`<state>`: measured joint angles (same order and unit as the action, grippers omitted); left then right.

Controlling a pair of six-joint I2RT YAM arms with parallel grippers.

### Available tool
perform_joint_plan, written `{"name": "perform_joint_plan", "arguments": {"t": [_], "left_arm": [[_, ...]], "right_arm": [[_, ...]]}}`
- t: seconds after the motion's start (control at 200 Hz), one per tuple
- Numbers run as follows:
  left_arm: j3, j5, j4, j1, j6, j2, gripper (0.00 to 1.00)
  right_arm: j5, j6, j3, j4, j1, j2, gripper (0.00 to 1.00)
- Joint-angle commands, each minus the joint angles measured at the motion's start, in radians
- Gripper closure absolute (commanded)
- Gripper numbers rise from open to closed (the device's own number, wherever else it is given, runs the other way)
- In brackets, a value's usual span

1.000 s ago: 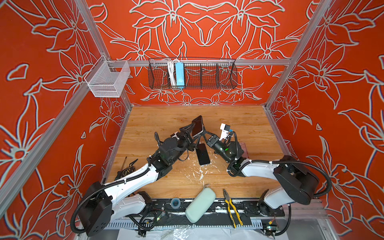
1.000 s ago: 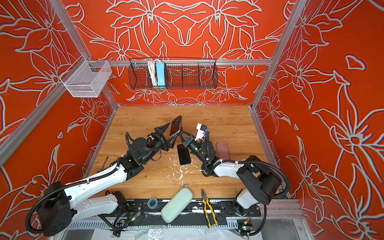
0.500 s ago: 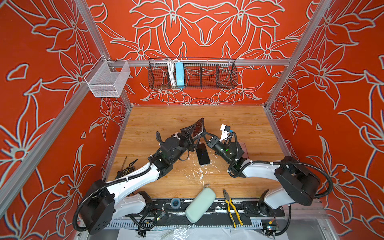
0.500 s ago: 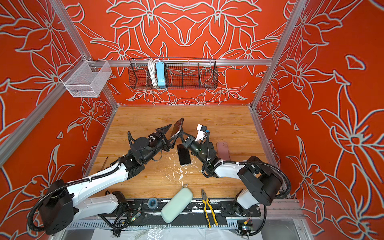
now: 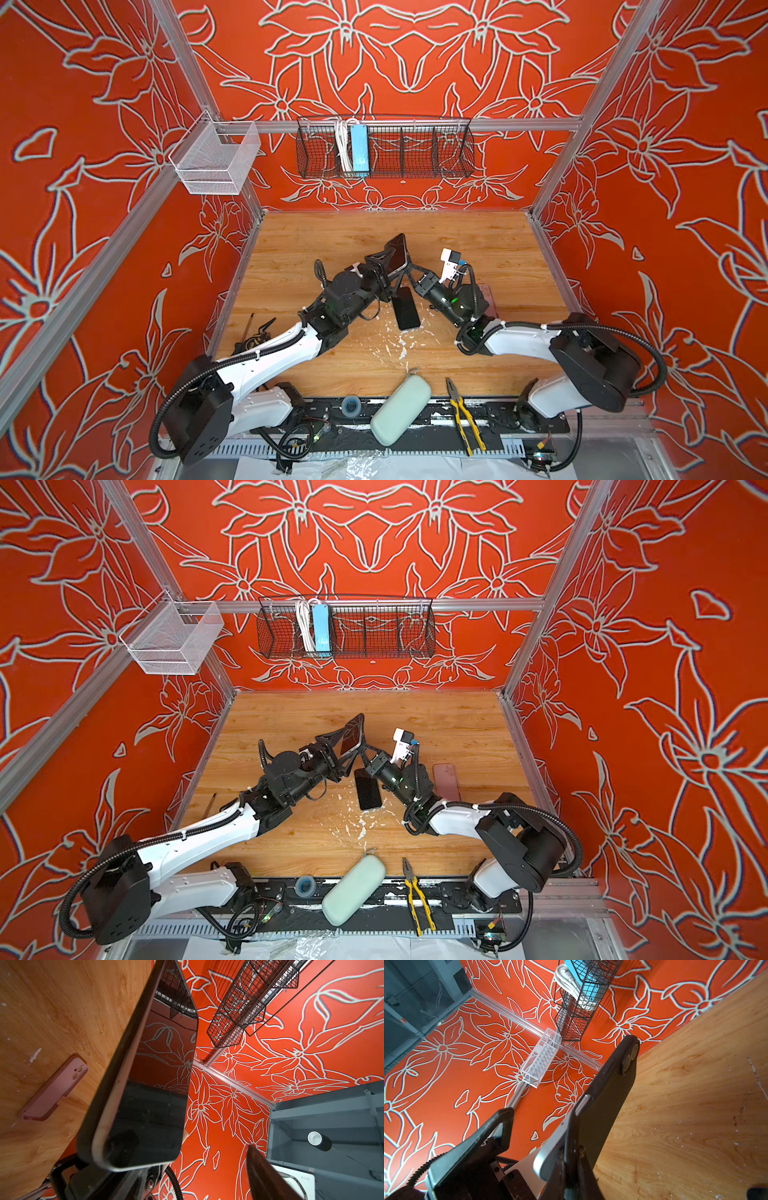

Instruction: Take the phone out of the phone case

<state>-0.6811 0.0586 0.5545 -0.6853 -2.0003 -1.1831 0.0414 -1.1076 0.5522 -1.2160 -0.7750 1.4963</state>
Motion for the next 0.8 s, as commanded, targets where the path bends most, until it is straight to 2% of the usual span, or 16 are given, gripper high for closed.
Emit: {"name": "perform_joint_plan", "arguments": {"t": [0.0,0.16,0.46,0.796], "left_arm": [[-0.011,0.015,-0.007,0.007,0.009,-0.009,0.33],[-0.011,0.017,0.002,0.007,0.002,-0.031,0.42],[-0.006,0.026,0.004,0.010,-0.006,-0.056,0.44],[-0.008,-0.002,0.014,0.012,-0.024,-0.068,0.50]], "right_arm": [[0.010,0.006,-0.004,-0.096,-0.009,-0.046,1.00],[0.010,0.008,-0.007,-0.093,-0.009,-0.055,1.00],[0.010,0.012,-0.011,-0.086,-0.009,-0.065,1.00],[0.012,0.016,-0.008,-0.086,-0.009,-0.061,1.00]]}}
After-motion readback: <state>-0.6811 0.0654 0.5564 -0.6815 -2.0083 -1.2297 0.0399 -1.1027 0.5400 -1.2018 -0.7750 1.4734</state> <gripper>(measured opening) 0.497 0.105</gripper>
